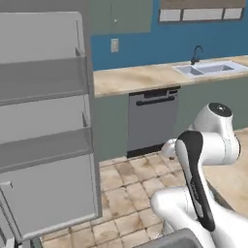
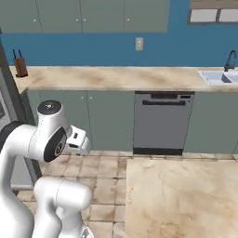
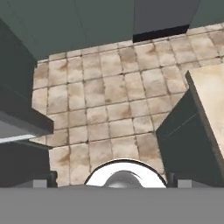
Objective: Pick the two apples from the fridge and place them on the plate next to the blender to make a fruit smoothie.
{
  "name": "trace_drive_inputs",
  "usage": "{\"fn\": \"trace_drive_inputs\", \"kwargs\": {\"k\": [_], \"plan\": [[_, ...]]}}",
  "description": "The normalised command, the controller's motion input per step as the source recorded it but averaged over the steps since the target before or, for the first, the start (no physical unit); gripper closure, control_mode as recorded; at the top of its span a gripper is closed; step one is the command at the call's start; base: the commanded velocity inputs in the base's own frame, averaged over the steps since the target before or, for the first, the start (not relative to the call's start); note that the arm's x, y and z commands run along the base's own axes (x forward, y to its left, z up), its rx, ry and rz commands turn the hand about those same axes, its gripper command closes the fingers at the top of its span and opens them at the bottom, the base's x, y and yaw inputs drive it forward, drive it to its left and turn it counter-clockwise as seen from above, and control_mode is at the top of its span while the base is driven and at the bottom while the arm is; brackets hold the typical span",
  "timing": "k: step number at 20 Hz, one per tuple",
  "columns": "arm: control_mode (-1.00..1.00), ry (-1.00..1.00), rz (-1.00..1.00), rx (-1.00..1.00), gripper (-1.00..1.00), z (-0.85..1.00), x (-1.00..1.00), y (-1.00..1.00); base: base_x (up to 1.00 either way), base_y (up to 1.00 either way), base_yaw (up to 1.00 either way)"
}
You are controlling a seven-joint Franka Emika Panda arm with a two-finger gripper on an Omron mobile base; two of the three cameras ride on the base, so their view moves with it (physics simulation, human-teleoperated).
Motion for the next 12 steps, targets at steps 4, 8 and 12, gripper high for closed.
{"fn": "trace_drive_inputs", "kwargs": {"k": [4,8,12], "plan": [[1.00,0.00,0.00,0.00,-1.00,0.00,0.00,0.00,0.02,0.00,0.98],[1.00,0.00,0.00,0.00,-1.00,0.00,0.00,0.00,0.00,0.00,1.00],[1.00,0.00,0.00,0.00,-1.00,0.00,0.00,0.00,0.17,-0.02,0.97]]}}
